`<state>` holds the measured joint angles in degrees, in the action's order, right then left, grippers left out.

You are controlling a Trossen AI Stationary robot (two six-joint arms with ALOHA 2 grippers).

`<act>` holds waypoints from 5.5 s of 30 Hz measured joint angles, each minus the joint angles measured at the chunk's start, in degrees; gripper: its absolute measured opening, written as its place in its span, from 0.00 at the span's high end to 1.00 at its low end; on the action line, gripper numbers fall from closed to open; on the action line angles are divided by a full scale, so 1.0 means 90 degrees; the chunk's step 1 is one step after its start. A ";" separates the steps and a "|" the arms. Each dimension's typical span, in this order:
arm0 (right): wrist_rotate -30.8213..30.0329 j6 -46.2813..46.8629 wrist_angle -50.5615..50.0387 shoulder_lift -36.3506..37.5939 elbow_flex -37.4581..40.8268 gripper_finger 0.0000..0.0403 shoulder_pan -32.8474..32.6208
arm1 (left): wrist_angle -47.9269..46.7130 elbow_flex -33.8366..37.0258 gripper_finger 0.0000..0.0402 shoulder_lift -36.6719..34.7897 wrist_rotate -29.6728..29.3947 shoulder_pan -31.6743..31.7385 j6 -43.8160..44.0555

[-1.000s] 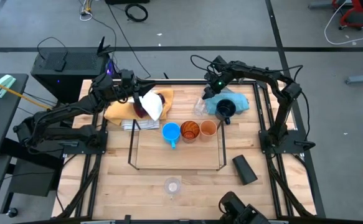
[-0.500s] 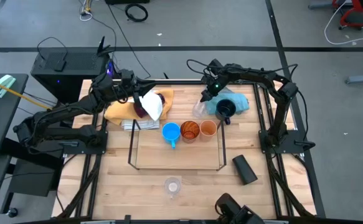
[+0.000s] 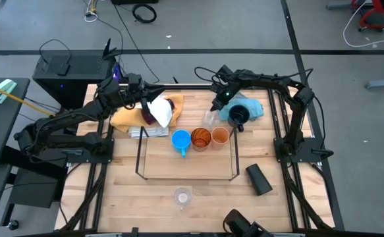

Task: Stack small to large cups/mugs on shelf
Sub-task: Put the transparent mug on the shelf, then put the top transparent mug on the shelf

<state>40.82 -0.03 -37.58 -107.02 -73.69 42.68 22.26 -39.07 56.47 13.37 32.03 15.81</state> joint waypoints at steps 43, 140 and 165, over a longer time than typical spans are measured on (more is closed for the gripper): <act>0.0879 -0.0402 -0.0337 -0.0313 0.0009 0.65 -0.0370 | -0.0134 0.0000 0.83 0.0001 0.0000 0.0000 -0.0002; -0.1687 -0.3467 -0.0764 -0.1237 -0.4796 1.00 -0.3731 | -0.0228 0.0000 0.80 -0.0074 0.1978 0.1686 0.1356; -0.2228 -0.3768 -0.2350 -0.2449 -0.6518 1.00 -0.3726 | -0.0328 0.0000 0.79 -0.0071 0.2464 0.1684 0.1455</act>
<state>20.77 -33.95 -58.73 -129.07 -132.35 9.14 19.31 -39.07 55.83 35.54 47.18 28.91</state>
